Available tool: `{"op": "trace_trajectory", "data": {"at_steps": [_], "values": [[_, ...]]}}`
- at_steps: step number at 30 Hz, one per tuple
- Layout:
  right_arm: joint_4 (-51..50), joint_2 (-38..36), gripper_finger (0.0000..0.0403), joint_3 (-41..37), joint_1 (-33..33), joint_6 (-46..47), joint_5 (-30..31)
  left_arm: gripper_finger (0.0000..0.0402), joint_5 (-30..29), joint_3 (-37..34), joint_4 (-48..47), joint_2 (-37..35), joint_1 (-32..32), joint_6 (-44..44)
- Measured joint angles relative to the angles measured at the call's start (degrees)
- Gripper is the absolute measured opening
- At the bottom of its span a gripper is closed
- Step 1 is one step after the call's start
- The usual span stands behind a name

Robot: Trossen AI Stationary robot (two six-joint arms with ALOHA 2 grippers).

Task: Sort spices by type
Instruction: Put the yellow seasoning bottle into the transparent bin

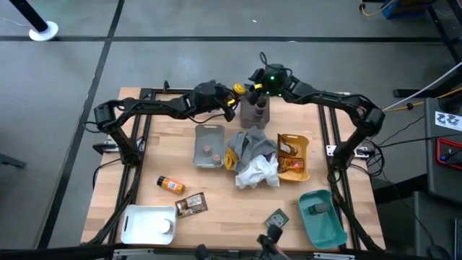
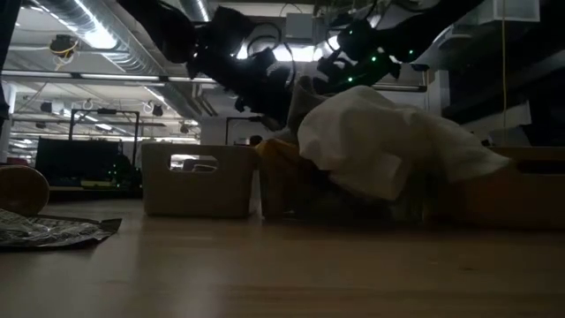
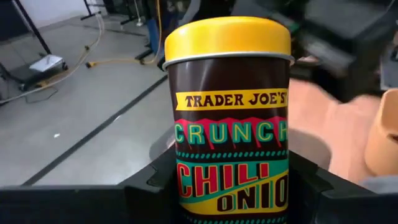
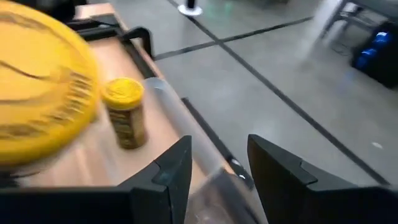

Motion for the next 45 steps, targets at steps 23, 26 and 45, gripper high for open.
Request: {"op": "trace_trajectory", "data": {"at_steps": [23,26,45], "values": [[5.39,4.94,0.0156,-0.13,2.51,-0.6,-1.65,0.0169,2.03,-0.75,5.91,7.82,4.83,7.2],[4.47,4.94,0.0156,-0.07,2.51,-0.61,-2.31,0.0169,2.13,-0.78,5.65,8.11,4.79,7.28],[2.0,4.52,0.0156,0.31,2.73,-3.36,-4.89,0.0169,2.32,-0.93,8.27,13.99,5.49,11.52]]}}
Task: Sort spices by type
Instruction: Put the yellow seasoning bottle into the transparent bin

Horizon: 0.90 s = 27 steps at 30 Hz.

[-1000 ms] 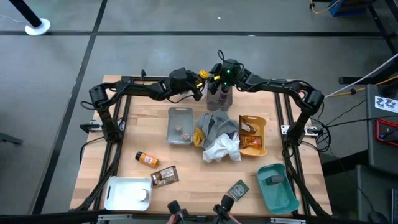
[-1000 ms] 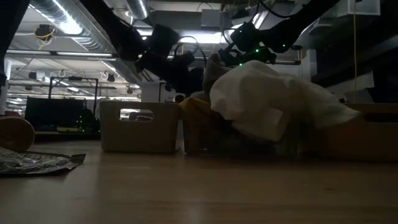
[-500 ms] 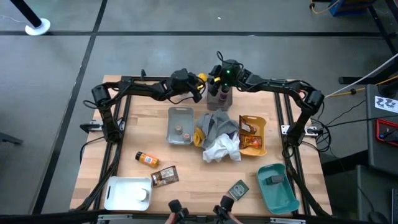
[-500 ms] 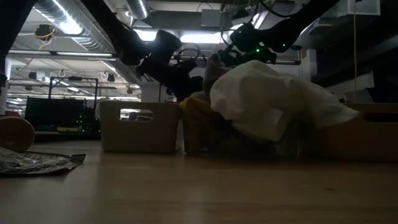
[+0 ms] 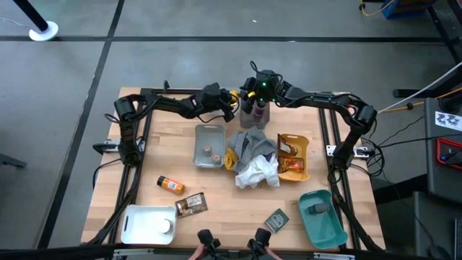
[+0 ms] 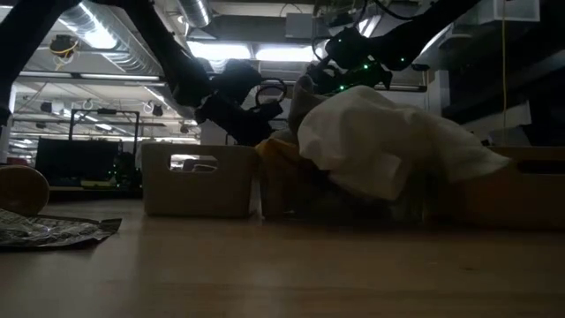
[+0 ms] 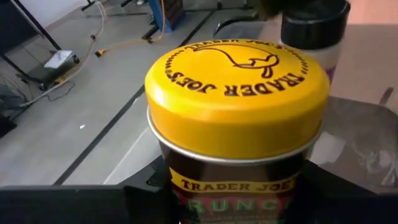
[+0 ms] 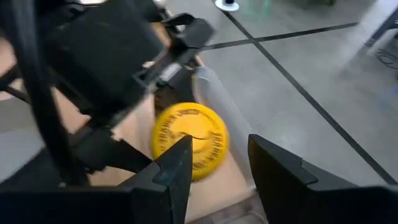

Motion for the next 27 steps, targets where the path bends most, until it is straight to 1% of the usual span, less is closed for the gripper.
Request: {"op": "trace_trajectory", "data": {"at_steps": [11,22,24,27], "values": [[0.0,0.06,0.0156,-0.04,-0.07,0.13,-0.3,0.0169,-0.07,0.02,-0.25,0.41,-0.09,0.0],[-0.22,0.16,0.0156,-0.15,-0.1,0.18,-2.29,0.0169,-0.22,0.02,-0.31,0.32,-0.08,-0.81],[-0.24,0.2,0.0156,-0.15,-0.1,0.17,-2.29,0.0175,-0.22,0.04,-0.32,0.32,-0.09,-1.66],[-0.24,0.22,0.0156,-0.17,-0.1,0.17,-2.29,0.02,-0.24,0.07,-0.34,0.26,-0.09,-3.27]]}}
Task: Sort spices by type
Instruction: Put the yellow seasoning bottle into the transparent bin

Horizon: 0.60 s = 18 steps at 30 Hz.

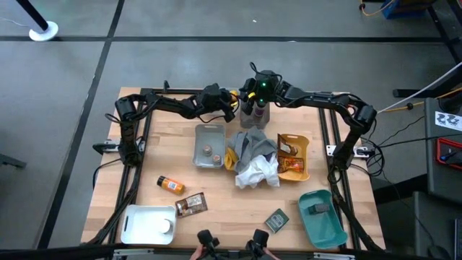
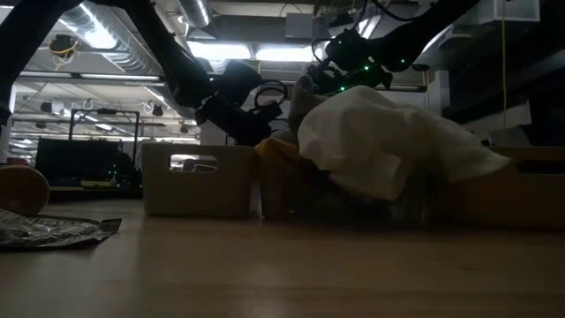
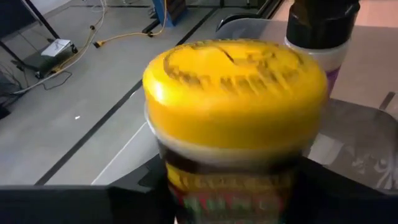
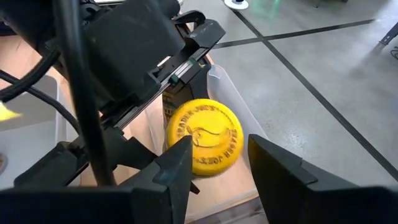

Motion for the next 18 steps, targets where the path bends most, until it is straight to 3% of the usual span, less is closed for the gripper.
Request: {"op": "trace_trajectory", "data": {"at_steps": [6,18], "values": [[-0.02,0.0,0.0156,-0.02,-0.02,0.0,0.0,0.0243,-0.02,0.04,-0.56,-0.09,0.0,0.05],[-0.07,-0.13,0.0156,-0.07,-0.07,0.0,0.0,0.0248,-0.02,0.08,1.37,-0.2,-0.69,-1.41]]}}
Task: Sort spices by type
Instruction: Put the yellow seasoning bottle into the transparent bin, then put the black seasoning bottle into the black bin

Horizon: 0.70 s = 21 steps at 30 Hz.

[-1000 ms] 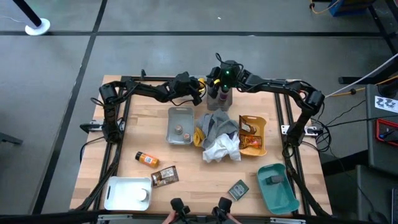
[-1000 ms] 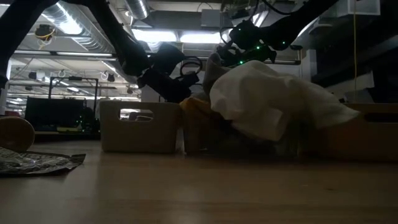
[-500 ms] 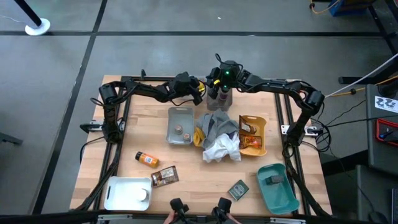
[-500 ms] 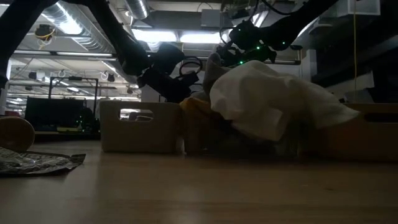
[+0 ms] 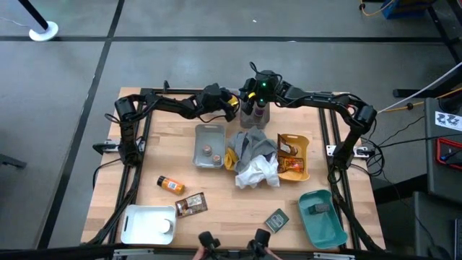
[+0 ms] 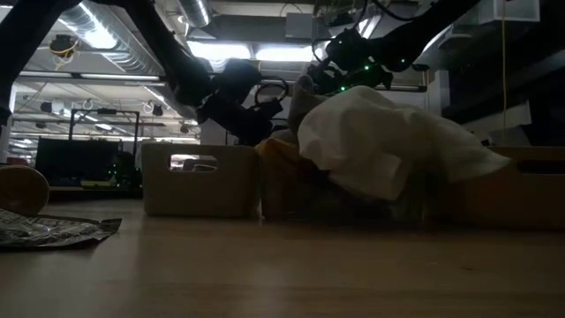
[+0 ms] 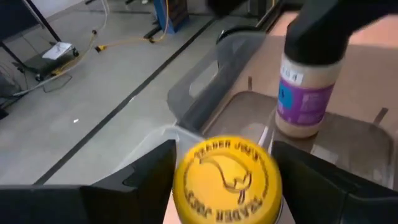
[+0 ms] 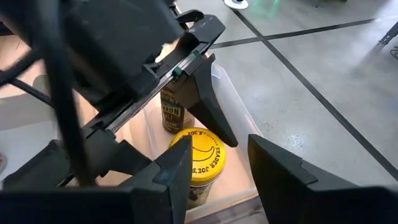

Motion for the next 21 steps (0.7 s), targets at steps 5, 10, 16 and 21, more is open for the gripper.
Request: {"op": "trace_trajectory", "data": {"at_steps": [5,10,16,21], "values": [[-0.38,-2.22,0.0156,0.0,-0.02,-0.01,0.35,0.0249,0.01,1.11,-0.44,-1.45,-0.97,0.37],[-4.43,-6.44,0.0156,0.0,-0.02,-0.22,3.27,0.0249,0.05,1.16,-2.23,-6.36,-1.62,0.35],[-12.46,-13.58,0.0156,0.0,0.16,-0.04,3.24,0.0249,-0.02,1.17,-13.2,-16.52,-3.02,-2.27],[-20.77,-19.01,0.0156,0.02,2.92,0.1,2.63,0.0249,0.03,1.17,-31.09,-26.73,-7.08,-3.68]]}}
